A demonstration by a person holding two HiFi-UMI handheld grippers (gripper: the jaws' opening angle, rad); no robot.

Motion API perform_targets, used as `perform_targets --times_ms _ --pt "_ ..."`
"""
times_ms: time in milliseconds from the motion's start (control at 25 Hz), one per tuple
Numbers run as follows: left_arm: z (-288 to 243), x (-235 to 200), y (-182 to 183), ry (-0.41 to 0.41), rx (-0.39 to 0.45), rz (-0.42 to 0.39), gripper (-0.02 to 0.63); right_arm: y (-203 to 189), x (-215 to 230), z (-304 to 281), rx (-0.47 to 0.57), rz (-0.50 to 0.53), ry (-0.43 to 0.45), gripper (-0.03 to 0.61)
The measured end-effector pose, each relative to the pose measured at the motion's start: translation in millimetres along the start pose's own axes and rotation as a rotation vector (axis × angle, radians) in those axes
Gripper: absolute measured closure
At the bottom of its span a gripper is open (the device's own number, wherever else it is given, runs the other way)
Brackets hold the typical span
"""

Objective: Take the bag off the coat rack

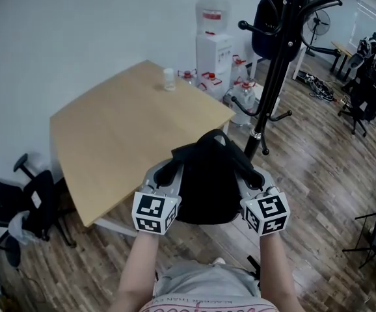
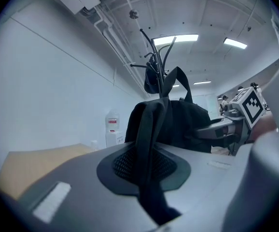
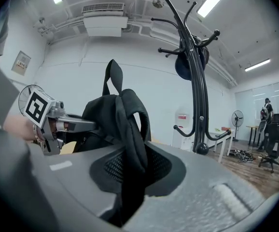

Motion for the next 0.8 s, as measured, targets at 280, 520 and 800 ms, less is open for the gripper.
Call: perform_targets --times_ms 280,520,800 --pt "17.6 -17.7 29.2 0.047 0.053 -0.046 0.552 31.5 -16.2 -8.5 0.062 0.033 0.003 0.522" --pt "29.9 -27.2 45.1 0.074 0.092 -0.052 0.552 54.4 -24.4 -11.8 0.097 0.07 0.016 0.522" --pt "45.1 -32.3 58.1 0.095 0.126 -0.065 0.554 70.2 -35.6 -9.8 0.133 0.093 0.017 0.522"
Point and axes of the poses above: the fingertips, and each gripper's own axes: z backward along the fingers, x to its right, y out of its top, the point moved 10 cm from there along z, backward along the fingers, and after that the axes turned 2 degrees about -x, right-handed, at the moved point
